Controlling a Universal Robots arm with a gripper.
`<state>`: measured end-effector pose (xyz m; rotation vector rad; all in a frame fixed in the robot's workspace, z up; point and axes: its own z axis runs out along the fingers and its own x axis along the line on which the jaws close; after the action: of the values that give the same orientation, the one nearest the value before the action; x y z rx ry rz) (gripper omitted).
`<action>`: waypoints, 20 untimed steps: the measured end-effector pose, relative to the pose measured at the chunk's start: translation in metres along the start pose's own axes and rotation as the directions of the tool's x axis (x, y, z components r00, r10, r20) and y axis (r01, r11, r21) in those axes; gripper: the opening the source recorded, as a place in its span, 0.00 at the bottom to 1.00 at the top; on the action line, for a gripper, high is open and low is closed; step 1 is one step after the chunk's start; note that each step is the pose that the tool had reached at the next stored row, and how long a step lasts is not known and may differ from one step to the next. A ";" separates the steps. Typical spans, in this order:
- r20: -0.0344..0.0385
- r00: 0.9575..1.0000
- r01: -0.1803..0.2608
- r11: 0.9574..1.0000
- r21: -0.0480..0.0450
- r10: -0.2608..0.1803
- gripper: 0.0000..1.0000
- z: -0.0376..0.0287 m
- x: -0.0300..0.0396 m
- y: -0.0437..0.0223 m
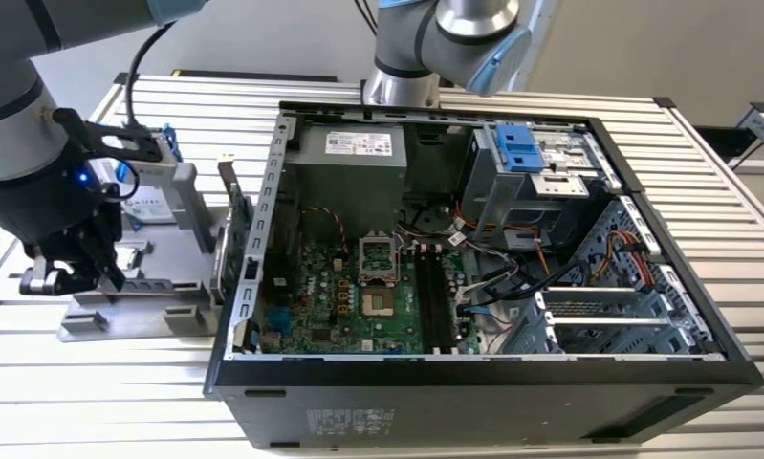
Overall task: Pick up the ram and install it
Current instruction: 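Pick up the ram and move it above insertion slot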
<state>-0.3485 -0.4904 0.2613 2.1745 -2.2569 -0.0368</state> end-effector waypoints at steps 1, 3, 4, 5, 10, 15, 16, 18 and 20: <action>0.000 1.000 0.000 1.000 0.000 0.000 0.00 -0.0008 0.0000 0.0000; 0.000 1.000 0.000 1.000 0.000 0.000 0.00 -0.0025 0.0000 0.0001; 0.000 1.000 0.000 1.000 0.000 0.000 0.00 -0.0032 -0.0001 0.0001; 0.000 1.000 0.000 1.000 0.000 0.000 0.00 -0.0041 -0.0001 0.0001; 0.000 1.000 0.000 1.000 0.000 0.000 0.00 -0.0092 -0.0001 0.0002; 0.000 1.000 0.000 1.000 0.000 0.000 0.00 -0.0124 -0.0001 0.0003; 0.000 1.000 0.000 1.000 0.000 0.000 0.00 -0.0131 -0.0001 0.0003; 0.000 1.000 0.000 1.000 0.000 0.000 0.00 -0.0145 -0.0002 0.0003; 0.000 1.000 0.000 1.000 0.000 0.000 0.00 -0.0159 -0.0002 0.0004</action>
<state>-0.3485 -0.4904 0.2772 2.1746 -2.2568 -0.0368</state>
